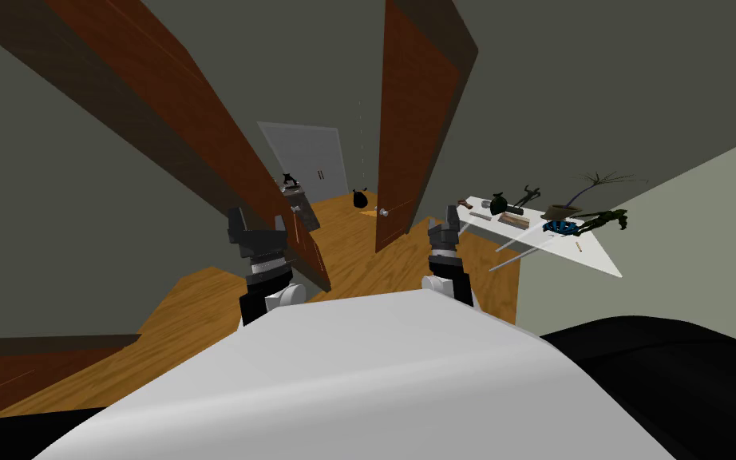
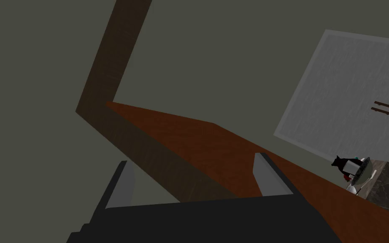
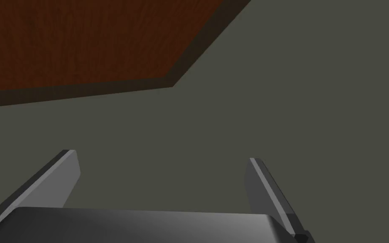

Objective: Push the door open

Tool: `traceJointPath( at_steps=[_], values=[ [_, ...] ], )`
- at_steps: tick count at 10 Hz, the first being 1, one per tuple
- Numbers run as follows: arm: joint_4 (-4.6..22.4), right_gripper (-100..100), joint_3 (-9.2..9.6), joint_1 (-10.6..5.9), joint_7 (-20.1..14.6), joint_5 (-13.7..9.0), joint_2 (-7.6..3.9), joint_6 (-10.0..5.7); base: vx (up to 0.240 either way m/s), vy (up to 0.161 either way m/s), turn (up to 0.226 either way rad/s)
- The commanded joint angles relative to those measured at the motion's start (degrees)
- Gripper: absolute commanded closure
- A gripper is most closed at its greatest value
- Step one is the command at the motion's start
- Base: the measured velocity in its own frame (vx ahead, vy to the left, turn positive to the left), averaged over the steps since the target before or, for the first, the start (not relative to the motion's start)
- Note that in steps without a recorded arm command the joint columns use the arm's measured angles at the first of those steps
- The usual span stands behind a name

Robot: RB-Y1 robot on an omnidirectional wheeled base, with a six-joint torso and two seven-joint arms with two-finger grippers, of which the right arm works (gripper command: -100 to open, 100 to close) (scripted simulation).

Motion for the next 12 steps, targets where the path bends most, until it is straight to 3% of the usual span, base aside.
traceJointPath(
  at_steps=[1, 7, 12],
  values=[
    [1.73, -100, 0.18, -0.64, 1.19, 0.78, -0.44, -0.58, 0.047, -0.02, 0.003],
    [9.7, -100, 0.99, -3.6, 6.65, 4.36, -2.05, -3.23, 0.092, -0.053, 0.009],
    [18.08, -100, 1.87, -6.81, 12.57, 8.24, -3.32, -6.1, 0.092, -0.061, 0.01]
  ],
)
